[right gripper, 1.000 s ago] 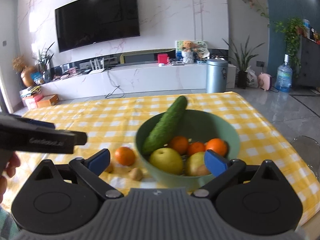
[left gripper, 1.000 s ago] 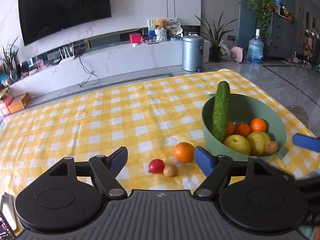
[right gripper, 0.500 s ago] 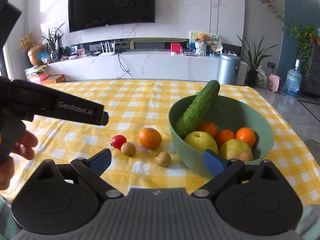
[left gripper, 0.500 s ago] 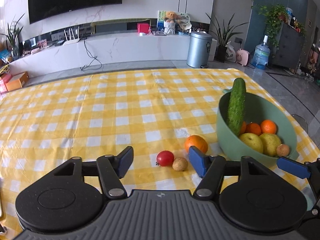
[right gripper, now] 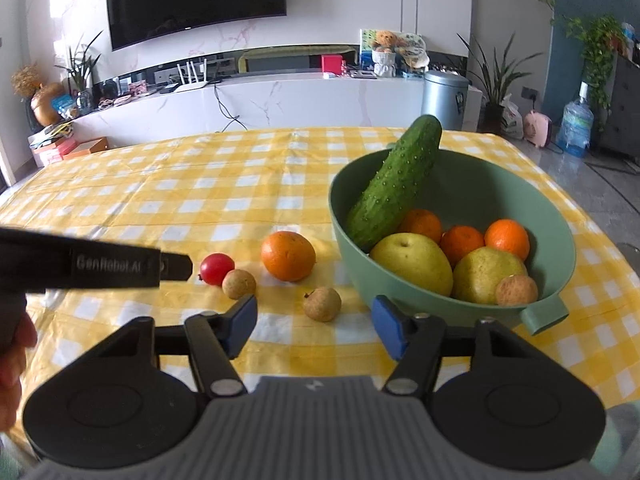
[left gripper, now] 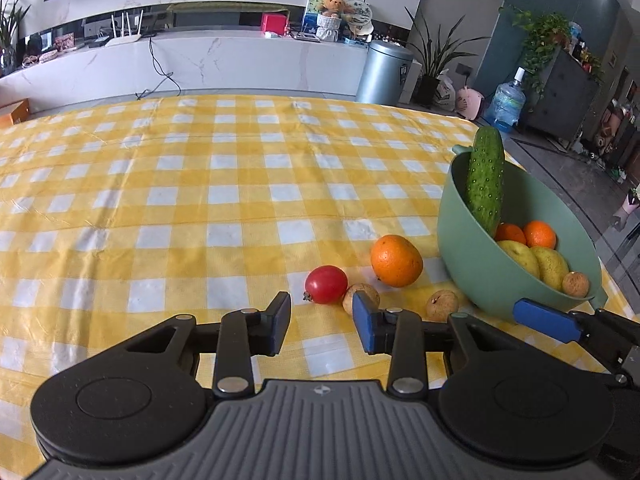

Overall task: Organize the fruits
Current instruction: 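Withdraw both open tools from the colander toward the remaining fruit, then grasp a brown nut with the left tool while the right tool grasps another nut, then carry both held nuts up over the green colander, then open both tools to drop the nuts into the colander, then withdraw both open tools toward the red tomato and orange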

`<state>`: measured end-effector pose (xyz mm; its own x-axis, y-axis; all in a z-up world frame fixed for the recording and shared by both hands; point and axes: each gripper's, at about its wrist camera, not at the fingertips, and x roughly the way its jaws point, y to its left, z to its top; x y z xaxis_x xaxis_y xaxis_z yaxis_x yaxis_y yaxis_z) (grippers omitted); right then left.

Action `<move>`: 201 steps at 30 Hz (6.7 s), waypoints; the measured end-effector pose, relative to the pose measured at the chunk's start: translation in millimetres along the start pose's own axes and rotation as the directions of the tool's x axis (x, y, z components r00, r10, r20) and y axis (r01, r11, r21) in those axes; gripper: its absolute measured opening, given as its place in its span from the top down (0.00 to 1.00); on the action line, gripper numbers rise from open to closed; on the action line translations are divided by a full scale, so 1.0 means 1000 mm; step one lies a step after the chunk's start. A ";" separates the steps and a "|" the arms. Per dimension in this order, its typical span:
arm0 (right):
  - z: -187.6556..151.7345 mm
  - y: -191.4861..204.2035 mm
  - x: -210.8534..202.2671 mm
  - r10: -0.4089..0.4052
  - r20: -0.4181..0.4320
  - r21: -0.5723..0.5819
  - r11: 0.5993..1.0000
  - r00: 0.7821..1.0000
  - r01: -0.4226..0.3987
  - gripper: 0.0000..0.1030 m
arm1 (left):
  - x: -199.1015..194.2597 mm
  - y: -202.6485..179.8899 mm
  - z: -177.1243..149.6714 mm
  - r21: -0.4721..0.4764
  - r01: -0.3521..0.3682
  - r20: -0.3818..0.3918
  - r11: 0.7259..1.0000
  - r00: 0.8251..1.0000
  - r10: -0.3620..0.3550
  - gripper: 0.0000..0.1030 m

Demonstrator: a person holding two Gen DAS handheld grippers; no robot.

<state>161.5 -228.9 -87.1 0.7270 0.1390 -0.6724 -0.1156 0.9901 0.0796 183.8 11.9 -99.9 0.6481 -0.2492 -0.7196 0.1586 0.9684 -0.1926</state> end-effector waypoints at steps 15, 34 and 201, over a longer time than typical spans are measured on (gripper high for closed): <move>0.000 -0.014 0.036 0.012 -0.071 0.156 0.988 0.997 -0.001 0.60 | 0.029 0.012 -0.001 -0.169 0.176 -0.041 0.970 0.982 -0.185 0.69; -0.003 -0.017 0.048 0.049 -0.084 0.235 0.972 0.995 -0.028 0.78 | 0.046 0.003 0.001 -0.219 0.130 -0.048 0.967 0.988 -0.144 0.63; 0.012 -0.064 -0.079 0.054 0.220 -0.014 0.999 0.974 -0.052 0.20 | -0.066 -0.094 0.028 0.179 -0.025 0.117 0.983 0.993 0.003 0.40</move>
<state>119.1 -302.7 -30.1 0.8507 0.1931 -0.4888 -0.1630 0.9811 0.1039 146.7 -61.8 -15.5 0.7316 -0.2429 -0.6370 0.2735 0.9605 -0.0521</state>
